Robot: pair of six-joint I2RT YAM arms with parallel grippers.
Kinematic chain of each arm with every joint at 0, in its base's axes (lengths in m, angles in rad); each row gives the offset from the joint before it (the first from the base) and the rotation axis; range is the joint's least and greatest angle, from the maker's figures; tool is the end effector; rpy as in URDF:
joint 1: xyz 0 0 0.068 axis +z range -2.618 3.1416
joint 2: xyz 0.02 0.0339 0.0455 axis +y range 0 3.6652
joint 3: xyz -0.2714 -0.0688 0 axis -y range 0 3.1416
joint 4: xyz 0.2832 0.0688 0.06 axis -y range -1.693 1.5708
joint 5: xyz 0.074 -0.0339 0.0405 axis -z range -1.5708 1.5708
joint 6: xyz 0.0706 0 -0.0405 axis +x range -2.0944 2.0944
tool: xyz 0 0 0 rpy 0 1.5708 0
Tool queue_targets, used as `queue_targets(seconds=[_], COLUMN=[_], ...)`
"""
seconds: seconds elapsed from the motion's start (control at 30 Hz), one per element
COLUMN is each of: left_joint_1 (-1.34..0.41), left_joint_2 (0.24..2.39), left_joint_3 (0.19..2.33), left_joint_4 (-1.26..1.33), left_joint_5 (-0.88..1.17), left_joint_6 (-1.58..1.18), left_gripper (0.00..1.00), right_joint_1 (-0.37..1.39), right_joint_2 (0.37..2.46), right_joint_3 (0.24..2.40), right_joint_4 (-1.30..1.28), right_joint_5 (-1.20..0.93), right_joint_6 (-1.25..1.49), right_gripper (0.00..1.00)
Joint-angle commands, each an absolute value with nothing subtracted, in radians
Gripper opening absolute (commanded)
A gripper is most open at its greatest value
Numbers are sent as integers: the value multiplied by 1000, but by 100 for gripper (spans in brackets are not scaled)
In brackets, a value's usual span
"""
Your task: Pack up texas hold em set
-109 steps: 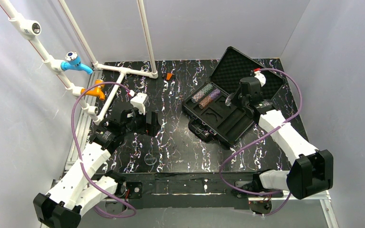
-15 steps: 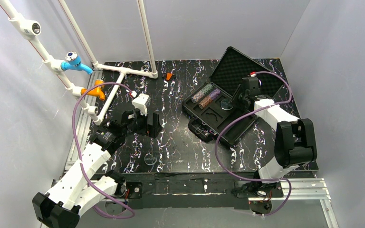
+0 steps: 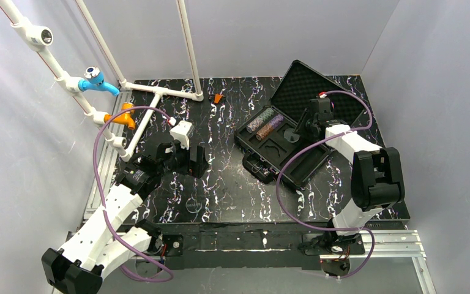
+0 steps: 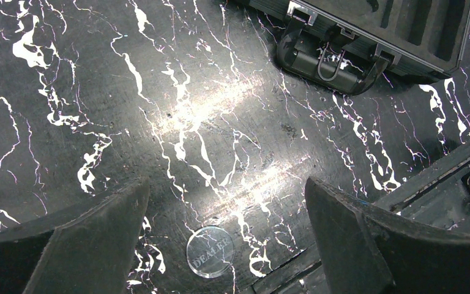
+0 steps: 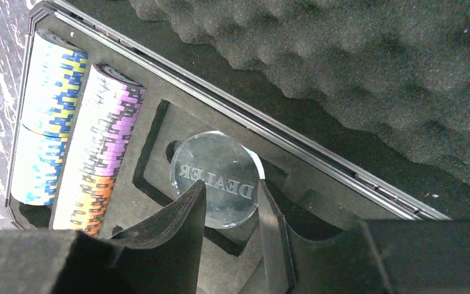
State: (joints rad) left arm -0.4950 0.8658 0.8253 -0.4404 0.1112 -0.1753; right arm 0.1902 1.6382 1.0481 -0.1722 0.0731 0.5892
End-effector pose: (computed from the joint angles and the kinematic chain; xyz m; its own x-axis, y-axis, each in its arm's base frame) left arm 0.2227 -0.1291 0.3020 -0.4983 0.0720 -0.8640 0.4791 0.8534 -0.2052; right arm 0.4050 0.0727 0.1768 -0.6397 0.4412 -0.6293 0.2632 0.8951 0.3600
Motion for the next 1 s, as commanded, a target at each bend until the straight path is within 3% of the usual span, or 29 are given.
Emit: queue_targets(seconds=[0.0,0.63,0.97], left_joint_1=[-502,-509,-508], left_joint_2=[854,847,842], left_joint_3=[821,825,878], left_joint_4=[-433,-492,-778], left_joint_5=[106,55,-47], left_joint_6=[-162,-202,-307], left_gripper=[98,98,98], right_joint_1=[189,209,211], right_joint_2=[1611,1677,1569], right_joint_3=[1097,1108,1132], right_joint_4=[-190,-120,-189], right_joint_5=[104,-72,-58], right_joint_6=[537,519,451], right_gripper=[46,46,58])
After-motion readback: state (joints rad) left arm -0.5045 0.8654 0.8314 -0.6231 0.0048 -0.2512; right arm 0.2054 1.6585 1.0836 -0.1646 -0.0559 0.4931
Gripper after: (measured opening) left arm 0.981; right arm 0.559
